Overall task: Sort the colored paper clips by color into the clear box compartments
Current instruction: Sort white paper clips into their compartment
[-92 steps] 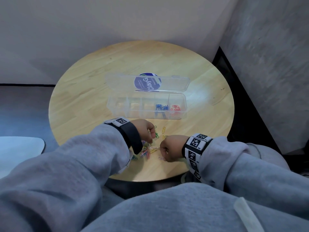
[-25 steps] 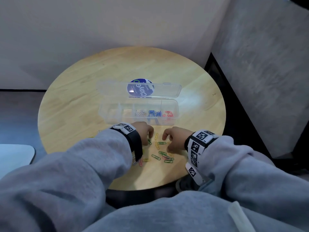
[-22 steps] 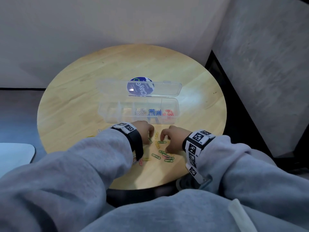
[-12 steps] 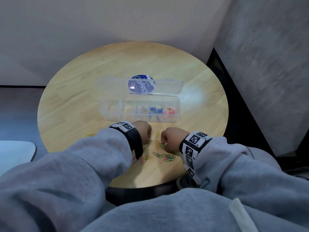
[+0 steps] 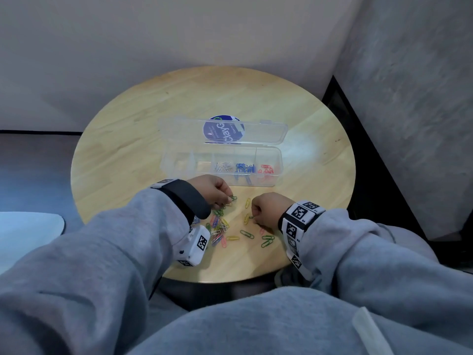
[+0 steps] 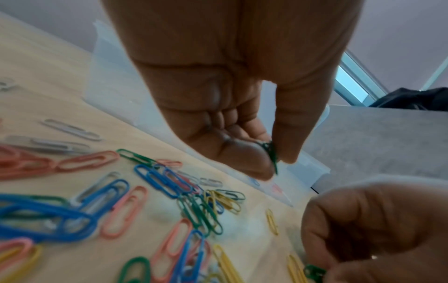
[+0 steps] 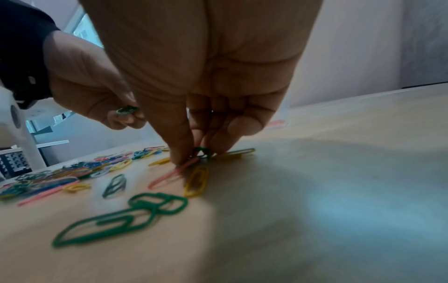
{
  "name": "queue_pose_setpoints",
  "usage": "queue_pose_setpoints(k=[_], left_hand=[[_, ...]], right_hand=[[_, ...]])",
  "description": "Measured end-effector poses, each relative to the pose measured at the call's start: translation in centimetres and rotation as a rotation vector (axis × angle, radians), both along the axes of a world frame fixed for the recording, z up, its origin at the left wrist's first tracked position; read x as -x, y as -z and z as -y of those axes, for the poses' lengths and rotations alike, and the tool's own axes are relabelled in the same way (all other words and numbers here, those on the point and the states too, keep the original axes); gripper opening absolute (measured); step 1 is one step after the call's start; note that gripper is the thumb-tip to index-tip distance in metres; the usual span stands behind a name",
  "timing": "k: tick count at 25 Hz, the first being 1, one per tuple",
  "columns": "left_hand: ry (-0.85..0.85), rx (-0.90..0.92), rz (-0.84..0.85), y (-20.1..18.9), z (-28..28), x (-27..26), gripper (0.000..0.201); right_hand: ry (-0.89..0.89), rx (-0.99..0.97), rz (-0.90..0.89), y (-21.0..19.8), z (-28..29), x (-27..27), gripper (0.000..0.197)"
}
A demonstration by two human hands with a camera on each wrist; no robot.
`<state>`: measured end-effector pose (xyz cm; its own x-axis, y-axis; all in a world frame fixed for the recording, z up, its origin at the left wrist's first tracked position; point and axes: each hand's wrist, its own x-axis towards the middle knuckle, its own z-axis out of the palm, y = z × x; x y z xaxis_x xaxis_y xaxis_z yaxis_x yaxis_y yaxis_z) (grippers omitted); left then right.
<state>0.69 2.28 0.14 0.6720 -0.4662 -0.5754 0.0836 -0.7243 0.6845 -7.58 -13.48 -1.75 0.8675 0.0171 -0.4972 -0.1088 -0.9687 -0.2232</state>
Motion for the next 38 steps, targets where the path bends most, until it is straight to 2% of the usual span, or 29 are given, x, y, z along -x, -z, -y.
queue_pose_setpoints(k=[1,3,8,11,14,15,16,18,19,20,22,25,27,29,31,35,38], left_hand=[[-0.048,0.035,-0.055,-0.2,0.0,0.1,0.022],[-0.147,0.1,-0.171,-0.9,0.1,0.5,0.024],[-0.308,0.155,-0.313,-1.9,1.0,1.2,0.032],[-0.3,0.152,-0.395,-2.2,1.0,1.6,0.033],[-0.336,0.081,-0.369,-1.9,1.4,1.8,0.036],[-0.264,0.03,-0.289,-1.8,1.6,1.9,0.033],[-0.1,-0.069,-0.152,-1.5,1.7,1.8,0.029],[0.277,-0.24,0.154,-1.6,2.0,2.2,0.018],[0.386,-0.273,0.219,-1.7,2.3,2.6,0.012],[0.463,-0.289,0.233,-1.7,2.7,3.0,0.008],[0.58,-0.329,0.238,-1.4,3.5,4.0,0.018],[0.677,-0.428,0.282,-0.6,4.4,4.8,0.018],[0.691,-0.463,0.323,-0.3,4.7,5.1,0.017],[0.717,-0.475,0.347,0.0,4.8,5.1,0.014],[0.74,-0.484,0.34,0.1,4.9,4.9,0.012],[0.69,-0.461,0.316,0.5,4.6,4.6,0.008],[0.491,-0.337,0.27,0.1,3.6,3.9,0.012]], right_hand=[[0.009,-0.003,-0.001,0.0,0.1,0.0,0.026],[0.0,-0.009,-0.001,-0.2,0.1,0.1,0.018],[-0.046,0.039,-0.02,-0.1,-0.3,0.1,0.009],[-0.05,0.064,-0.049,-0.4,-0.5,0.0,0.011],[0.047,-0.008,-0.042,-0.6,0.0,0.0,0.015],[0.123,-0.08,-0.022,-0.7,0.5,-0.1,0.011],[0.226,-0.182,-0.004,-0.9,1.1,-0.2,0.007],[0.464,-0.473,-0.005,-1.3,2.6,-0.3,0.012],[0.587,-0.645,-0.018,-1.4,3.2,-0.1,0.015],[0.707,-0.816,-0.037,-1.6,3.7,0.2,0.016],[0.883,-1.035,-0.096,-2.0,4.4,0.7,0.017],[1.035,-1.149,-0.161,-1.8,4.8,1.7,0.025],[1.069,-1.154,-0.17,-1.8,4.9,2.0,0.024],[1.019,-1.123,-0.2,-1.6,4.9,2.0,0.021],[0.872,-1.01,-0.262,-1.7,4.9,2.0,0.019],[0.337,-0.397,-0.272,-2.7,3.9,2.3,0.023],[0.161,-0.179,-0.231,-3.1,2.7,2.7,0.014]])
